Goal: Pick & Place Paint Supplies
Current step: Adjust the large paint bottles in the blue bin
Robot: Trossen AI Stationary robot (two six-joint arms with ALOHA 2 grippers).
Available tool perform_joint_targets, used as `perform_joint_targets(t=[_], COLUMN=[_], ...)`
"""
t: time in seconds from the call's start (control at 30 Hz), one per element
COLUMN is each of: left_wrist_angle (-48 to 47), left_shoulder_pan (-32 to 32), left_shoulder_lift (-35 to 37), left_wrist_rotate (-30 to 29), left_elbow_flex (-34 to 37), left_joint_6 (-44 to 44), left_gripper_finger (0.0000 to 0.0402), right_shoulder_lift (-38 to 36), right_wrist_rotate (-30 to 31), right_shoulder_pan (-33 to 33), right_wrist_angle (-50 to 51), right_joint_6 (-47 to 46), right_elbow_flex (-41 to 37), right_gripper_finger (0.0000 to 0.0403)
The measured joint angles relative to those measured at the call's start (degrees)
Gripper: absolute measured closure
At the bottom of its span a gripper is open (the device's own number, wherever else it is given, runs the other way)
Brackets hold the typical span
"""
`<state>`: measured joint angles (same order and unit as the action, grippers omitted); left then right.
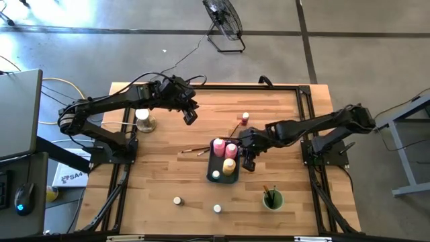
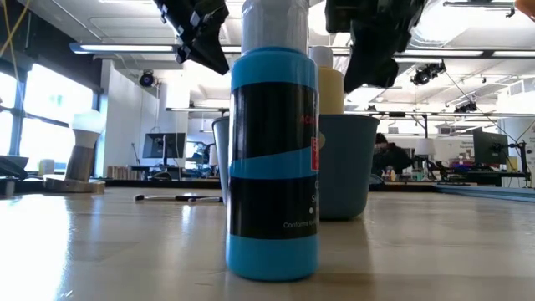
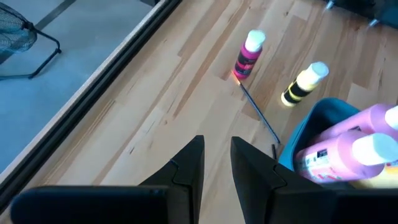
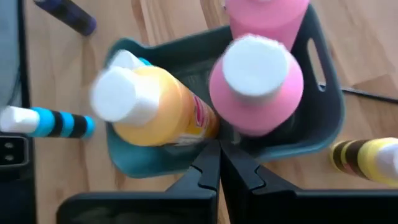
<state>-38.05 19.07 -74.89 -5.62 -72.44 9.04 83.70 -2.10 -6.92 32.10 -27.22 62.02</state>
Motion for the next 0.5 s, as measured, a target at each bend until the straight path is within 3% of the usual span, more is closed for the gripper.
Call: perform_joint_targets(t=[0.3, 0.5], left_wrist_angle=[-2.21, -2.41], left_shoulder_pan=[0.00, 0.00], left_shoulder_lift=[0.00, 0.00], left_wrist_rotate=[0.01, -0.01], left_elbow_flex=[0.00, 0.00], left_joint_6=[-1.75, -1.74], left_gripper_finger=[0.0325, 0.0325], right_shoulder_lift=[3.98, 4.70], right_wrist_rotate=[-0.40, 3.26], right_shoulder_pan=[-1.09, -2.44], right_wrist_angle=[-0.39, -0.83], right_joint_6=[-1.36, -1.14], right_elbow_flex=[-0.04, -0.04], right_gripper_finger=[0.0401, 0.0401])
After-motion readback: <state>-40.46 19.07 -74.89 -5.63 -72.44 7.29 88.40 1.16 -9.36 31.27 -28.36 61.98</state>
